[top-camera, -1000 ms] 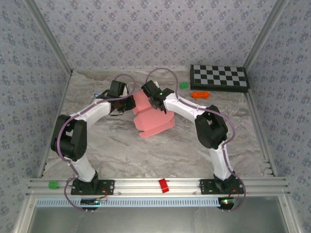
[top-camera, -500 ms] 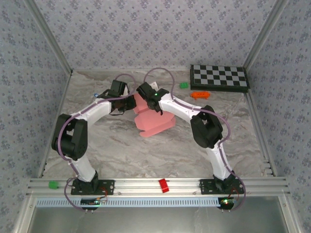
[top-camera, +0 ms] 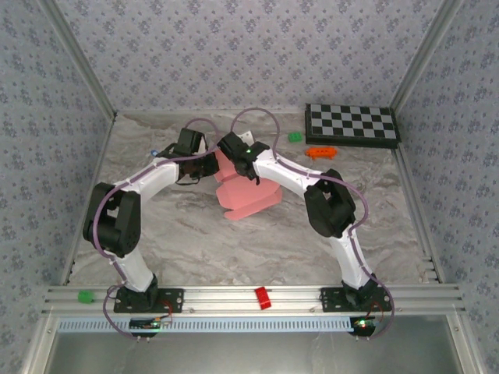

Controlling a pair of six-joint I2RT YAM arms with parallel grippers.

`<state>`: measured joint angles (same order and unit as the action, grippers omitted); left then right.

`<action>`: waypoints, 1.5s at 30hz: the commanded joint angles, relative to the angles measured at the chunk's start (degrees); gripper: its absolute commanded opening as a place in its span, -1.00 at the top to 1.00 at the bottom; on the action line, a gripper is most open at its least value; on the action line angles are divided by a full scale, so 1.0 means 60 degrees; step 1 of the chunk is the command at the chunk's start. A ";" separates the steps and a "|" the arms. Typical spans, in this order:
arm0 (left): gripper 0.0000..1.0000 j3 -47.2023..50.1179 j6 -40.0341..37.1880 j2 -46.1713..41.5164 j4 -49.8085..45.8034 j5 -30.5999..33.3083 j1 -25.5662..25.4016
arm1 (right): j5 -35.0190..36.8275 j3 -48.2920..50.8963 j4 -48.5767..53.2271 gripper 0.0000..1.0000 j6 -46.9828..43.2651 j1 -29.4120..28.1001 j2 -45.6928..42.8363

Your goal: Fold the paper box

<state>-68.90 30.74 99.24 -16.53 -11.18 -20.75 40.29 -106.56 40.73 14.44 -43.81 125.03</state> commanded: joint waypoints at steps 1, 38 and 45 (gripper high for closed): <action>1.00 -0.0337 0.0076 0.0027 -0.0395 0.0332 0.0148 | 0.0805 -0.0119 0.0919 0.75 0.0008 0.0324 0.0332; 1.00 -0.0409 0.0135 0.0202 -0.0394 0.0241 0.0148 | -0.2665 0.0361 -0.0601 0.15 -0.0634 0.0297 -0.1033; 1.00 -0.0368 0.0302 0.0210 -0.0354 0.0252 0.0152 | -0.2364 0.0377 -0.0393 -0.05 -0.0420 0.0305 -0.1259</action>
<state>-69.56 31.42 99.55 -18.22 -9.63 -20.14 25.06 -104.38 37.08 11.18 -42.35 120.70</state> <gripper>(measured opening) 0.078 0.519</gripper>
